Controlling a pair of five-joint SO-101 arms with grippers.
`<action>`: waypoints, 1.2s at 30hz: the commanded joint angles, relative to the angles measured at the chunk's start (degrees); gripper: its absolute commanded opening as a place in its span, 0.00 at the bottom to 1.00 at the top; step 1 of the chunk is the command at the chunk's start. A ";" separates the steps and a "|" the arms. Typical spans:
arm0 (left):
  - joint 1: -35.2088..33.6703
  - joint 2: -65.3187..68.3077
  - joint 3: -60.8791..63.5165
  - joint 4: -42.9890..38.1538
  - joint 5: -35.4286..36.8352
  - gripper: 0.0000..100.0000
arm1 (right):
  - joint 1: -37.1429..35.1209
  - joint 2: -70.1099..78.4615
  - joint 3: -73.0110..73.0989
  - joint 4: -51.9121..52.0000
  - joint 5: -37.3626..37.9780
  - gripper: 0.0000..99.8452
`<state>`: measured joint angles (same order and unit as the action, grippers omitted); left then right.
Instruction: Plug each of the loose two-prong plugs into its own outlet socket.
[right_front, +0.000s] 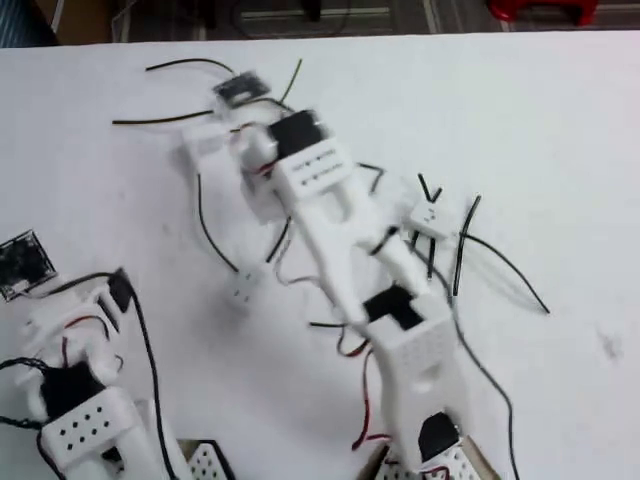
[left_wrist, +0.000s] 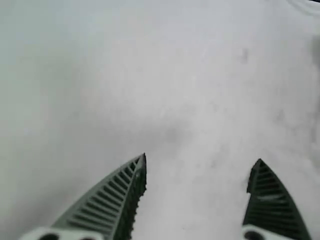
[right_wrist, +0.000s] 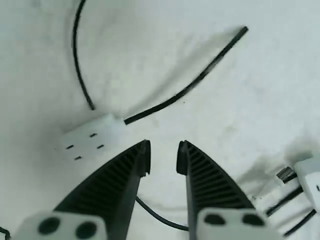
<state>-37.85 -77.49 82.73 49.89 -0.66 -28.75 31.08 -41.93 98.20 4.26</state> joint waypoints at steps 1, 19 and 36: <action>5.93 -0.75 -1.58 -0.79 -0.70 0.32 | 11.56 -2.07 5.27 0.66 0.18 0.11; 9.19 -0.75 -0.62 -0.88 -4.31 0.32 | 22.55 -13.76 37.45 -10.68 2.55 0.11; 9.19 -0.75 -0.62 -0.79 -4.31 0.32 | 20.35 -3.65 35.25 -16.13 2.11 0.08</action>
<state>-29.32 -77.49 82.73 49.89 -4.44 -7.82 28.44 -3.87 82.73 6.46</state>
